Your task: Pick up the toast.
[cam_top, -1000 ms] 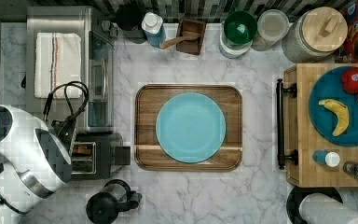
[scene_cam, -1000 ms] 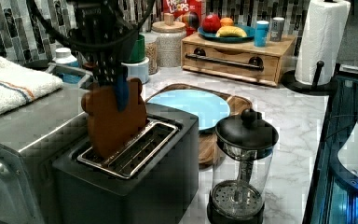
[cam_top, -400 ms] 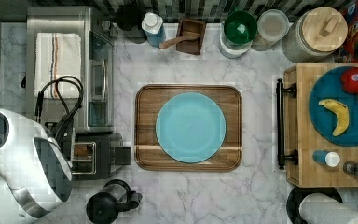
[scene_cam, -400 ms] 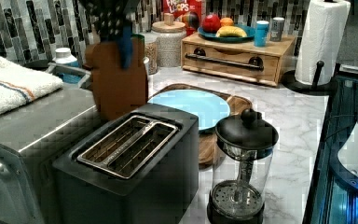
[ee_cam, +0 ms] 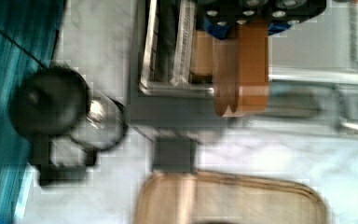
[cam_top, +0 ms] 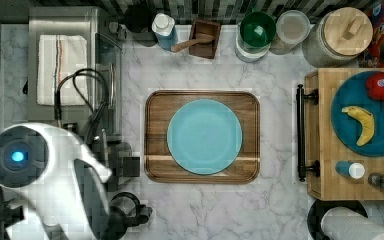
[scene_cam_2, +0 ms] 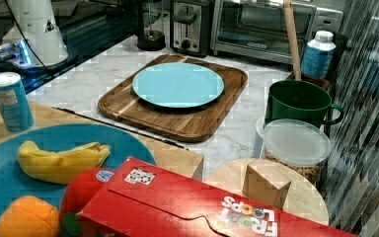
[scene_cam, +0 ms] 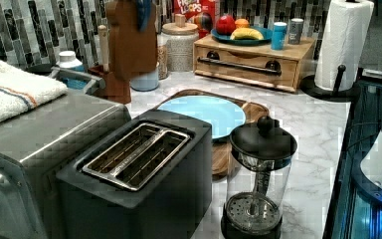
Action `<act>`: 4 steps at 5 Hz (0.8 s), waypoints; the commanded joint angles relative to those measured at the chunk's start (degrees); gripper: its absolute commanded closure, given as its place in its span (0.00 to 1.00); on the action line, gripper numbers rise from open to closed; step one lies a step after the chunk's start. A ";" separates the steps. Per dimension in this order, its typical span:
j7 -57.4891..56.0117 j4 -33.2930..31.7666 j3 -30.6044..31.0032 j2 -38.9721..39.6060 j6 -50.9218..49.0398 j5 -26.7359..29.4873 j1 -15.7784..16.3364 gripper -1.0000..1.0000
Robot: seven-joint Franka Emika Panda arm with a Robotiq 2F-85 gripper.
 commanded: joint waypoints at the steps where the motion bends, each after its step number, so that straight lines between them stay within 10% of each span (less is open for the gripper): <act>1: -15.00 -9.02 -16.52 -4.26 3.43 -2.77 -7.13 1.00; 4: -14.88 -12.49 -18.66 -5.80 6.84 -8.33 -6.15 1.00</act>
